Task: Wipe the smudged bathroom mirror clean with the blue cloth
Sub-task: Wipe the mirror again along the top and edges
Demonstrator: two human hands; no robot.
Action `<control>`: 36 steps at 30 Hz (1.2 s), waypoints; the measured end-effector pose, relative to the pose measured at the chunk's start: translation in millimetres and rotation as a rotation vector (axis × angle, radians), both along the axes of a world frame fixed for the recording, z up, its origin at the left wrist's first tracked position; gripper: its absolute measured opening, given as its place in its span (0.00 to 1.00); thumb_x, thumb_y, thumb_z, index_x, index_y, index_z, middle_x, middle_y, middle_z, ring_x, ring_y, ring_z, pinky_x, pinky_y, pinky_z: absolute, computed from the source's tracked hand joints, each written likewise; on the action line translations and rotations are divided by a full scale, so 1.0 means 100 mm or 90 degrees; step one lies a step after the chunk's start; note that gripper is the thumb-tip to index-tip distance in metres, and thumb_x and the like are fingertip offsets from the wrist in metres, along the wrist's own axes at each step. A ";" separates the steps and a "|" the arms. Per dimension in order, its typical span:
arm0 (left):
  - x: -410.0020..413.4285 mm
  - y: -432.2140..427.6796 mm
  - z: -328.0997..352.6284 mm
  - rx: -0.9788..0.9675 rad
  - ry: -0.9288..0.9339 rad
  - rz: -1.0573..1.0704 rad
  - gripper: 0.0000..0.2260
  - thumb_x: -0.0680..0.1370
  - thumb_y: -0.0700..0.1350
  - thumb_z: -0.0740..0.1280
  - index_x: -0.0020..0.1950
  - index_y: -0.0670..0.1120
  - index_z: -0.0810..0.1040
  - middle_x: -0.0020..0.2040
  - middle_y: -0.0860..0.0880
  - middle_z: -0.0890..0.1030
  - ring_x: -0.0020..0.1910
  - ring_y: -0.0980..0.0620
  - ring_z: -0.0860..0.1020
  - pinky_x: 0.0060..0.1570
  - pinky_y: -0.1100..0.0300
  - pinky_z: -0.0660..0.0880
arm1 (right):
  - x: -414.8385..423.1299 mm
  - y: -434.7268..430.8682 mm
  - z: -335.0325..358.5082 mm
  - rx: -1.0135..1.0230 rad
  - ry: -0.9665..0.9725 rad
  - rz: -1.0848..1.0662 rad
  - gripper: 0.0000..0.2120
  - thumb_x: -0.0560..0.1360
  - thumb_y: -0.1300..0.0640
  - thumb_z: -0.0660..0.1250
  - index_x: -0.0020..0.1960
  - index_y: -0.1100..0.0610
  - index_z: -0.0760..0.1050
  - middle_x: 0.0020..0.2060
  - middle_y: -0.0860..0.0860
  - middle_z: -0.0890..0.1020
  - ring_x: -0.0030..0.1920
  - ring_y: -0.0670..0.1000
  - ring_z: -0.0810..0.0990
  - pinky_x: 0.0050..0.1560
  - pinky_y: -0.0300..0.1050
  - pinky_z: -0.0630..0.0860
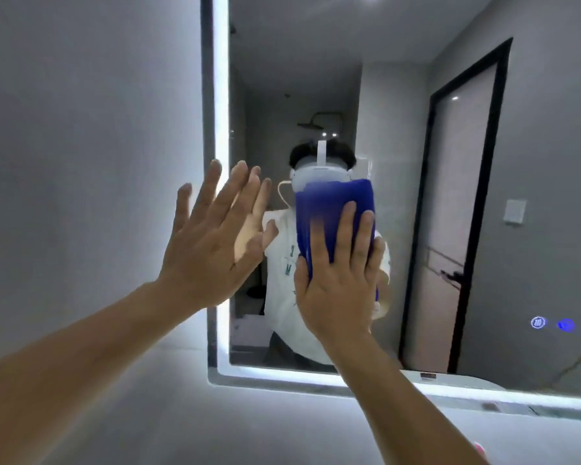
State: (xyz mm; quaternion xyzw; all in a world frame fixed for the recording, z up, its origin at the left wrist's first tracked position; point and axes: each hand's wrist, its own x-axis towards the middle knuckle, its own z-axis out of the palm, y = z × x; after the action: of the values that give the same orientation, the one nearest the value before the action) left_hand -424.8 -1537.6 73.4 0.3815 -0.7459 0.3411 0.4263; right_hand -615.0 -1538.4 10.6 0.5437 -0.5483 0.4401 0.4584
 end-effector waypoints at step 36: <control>-0.43 0.35 -0.82 0.085 -0.014 -0.036 0.28 0.81 0.55 0.49 0.80 0.46 0.50 0.80 0.46 0.51 0.80 0.46 0.47 0.74 0.36 0.51 | -1.52 0.40 -1.09 -0.084 -0.164 -0.085 0.31 0.81 0.47 0.55 0.80 0.54 0.50 0.77 0.64 0.53 0.77 0.67 0.50 0.74 0.65 0.52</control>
State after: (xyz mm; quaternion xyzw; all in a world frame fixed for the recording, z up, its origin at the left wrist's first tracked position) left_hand -468.0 -1502.6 -8.1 0.3840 -0.7820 0.2827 0.4015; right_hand -766.8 -1498.0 -98.7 0.4139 -0.6074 0.5096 0.4472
